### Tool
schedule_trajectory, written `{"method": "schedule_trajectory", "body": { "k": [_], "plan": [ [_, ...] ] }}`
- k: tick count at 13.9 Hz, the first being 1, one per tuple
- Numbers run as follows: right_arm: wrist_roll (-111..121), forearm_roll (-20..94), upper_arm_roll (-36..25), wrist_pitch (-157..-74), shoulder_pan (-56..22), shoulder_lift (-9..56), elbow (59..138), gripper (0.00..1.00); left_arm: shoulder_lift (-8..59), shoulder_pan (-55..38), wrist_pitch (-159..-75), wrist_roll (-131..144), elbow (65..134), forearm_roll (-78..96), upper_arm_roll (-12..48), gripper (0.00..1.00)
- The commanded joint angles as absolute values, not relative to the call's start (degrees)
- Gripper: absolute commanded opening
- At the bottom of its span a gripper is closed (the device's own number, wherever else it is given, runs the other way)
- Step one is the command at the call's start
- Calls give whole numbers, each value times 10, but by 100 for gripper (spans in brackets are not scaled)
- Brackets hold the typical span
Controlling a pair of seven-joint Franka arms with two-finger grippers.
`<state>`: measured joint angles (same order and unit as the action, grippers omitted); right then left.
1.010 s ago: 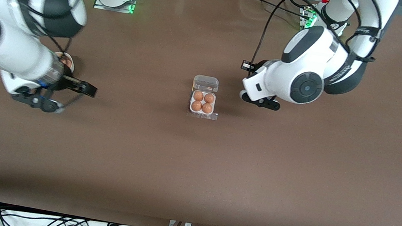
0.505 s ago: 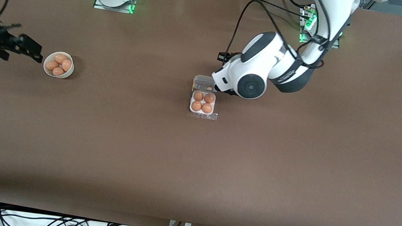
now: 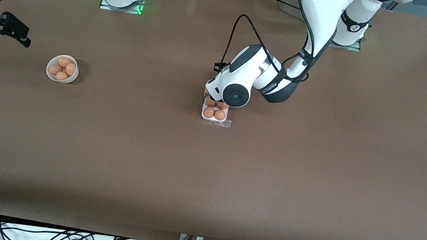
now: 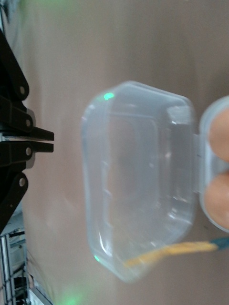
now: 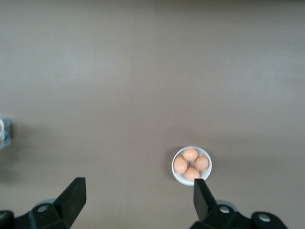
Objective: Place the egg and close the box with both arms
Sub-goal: 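Fold the clear lid over the eggs with the left gripper, then press the lid shut and withdraw the left gripper to rest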
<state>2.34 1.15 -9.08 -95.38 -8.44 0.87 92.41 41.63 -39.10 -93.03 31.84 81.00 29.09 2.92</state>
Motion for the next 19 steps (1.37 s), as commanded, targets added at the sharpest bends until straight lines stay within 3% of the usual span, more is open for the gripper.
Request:
{"method": "schedule_trajectory", "body": {
  "k": [1,15,16,19],
  "plan": [
    [17,4,-72,-1000,-68,-30,981,100,427,-396,-940,331,788,301,19,7],
    [17,-31,-39,-1005,-52,-19,972,100,426,-350,-1058,326,768,297,6,9],
    [17,-30,-39,-1005,-53,-18,971,100,425,-343,-1053,326,753,295,4,11],
    [17,-30,-39,-1005,-53,-18,971,100,401,-307,-1035,324,732,246,-20,51]
  ]
}}
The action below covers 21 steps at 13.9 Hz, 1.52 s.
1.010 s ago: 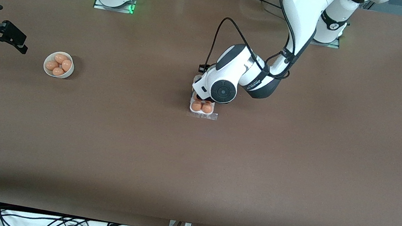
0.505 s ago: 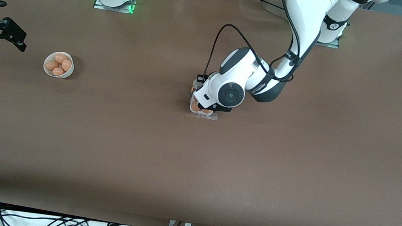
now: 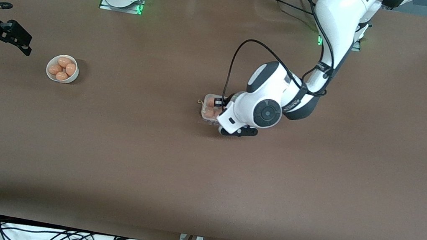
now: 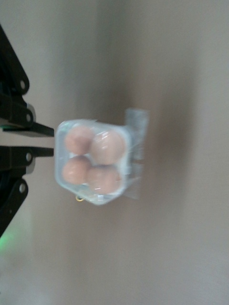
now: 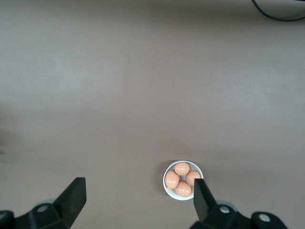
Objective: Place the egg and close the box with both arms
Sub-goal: 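Press the lid shut and withdraw the left gripper to rest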
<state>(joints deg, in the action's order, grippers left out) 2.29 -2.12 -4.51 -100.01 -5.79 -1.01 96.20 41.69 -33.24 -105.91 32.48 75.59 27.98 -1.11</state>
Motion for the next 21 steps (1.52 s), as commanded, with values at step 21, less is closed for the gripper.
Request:
{"method": "schedule_trajectory", "body": {
  "k": [21],
  "plan": [
    [17,-30,-36,-1004,-54,-17,972,100,227,-56,-874,86,696,-69,-29,100]
  ]
}}
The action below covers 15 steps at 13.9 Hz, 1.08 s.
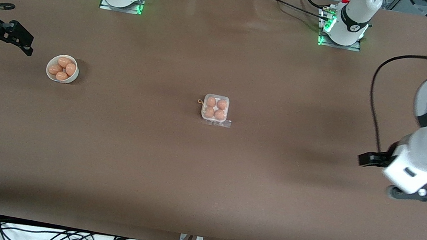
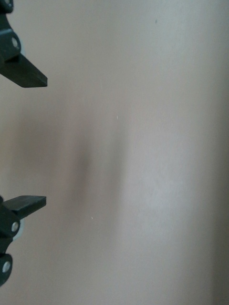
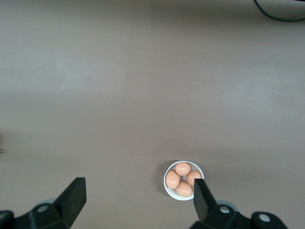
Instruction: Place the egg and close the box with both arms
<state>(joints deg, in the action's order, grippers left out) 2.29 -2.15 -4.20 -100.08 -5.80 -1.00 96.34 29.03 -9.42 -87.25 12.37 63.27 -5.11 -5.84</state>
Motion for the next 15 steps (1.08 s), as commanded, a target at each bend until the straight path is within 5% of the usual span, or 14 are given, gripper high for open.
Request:
{"method": "schedule_trajectory", "body": {
  "k": [1,7,15],
  "plan": [
    [17,-30,-36,-1004,-54,-17,972,100,210,-35,-875,71,710,-69,-19,100],
    [17,-30,-36,-1001,-54,-17,974,100,103,22,-894,47,808,-71,8,100],
    [17,-30,-36,-1001,-54,-17,975,100,53,76,-934,45,898,-69,16,100]
  ]
}}
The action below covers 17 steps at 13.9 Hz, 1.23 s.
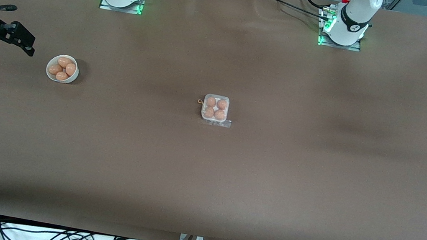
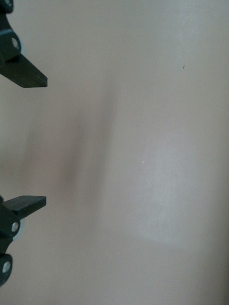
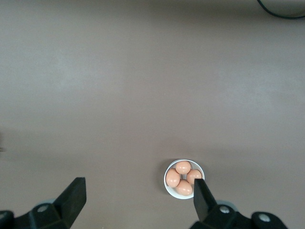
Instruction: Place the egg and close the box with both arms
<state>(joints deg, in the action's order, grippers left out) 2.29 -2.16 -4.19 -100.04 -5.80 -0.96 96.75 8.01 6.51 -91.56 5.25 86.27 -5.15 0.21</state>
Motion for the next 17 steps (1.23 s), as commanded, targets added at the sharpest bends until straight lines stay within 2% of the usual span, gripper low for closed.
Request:
{"method": "schedule_trajectory", "body": {
  "k": [1,5,8,11,17],
  "plan": [
    [17,-30,-36,-1001,-54,-17,975,100,49,76,-930,46,897,-69,16,100],
    [17,-30,-36,-1001,-54,-17,975,100,52,74,-913,47,887,-69,16,100],
    [17,-30,-36,-1001,-54,-17,975,100,52,66,-868,45,885,-62,19,100],
    [17,-30,-36,-1001,-54,-17,975,100,52,65,-858,47,884,-48,44,100],
    [17,-30,-36,-1001,-54,-17,975,100,54,71,-858,44,872,-49,45,100]
  ]
}}
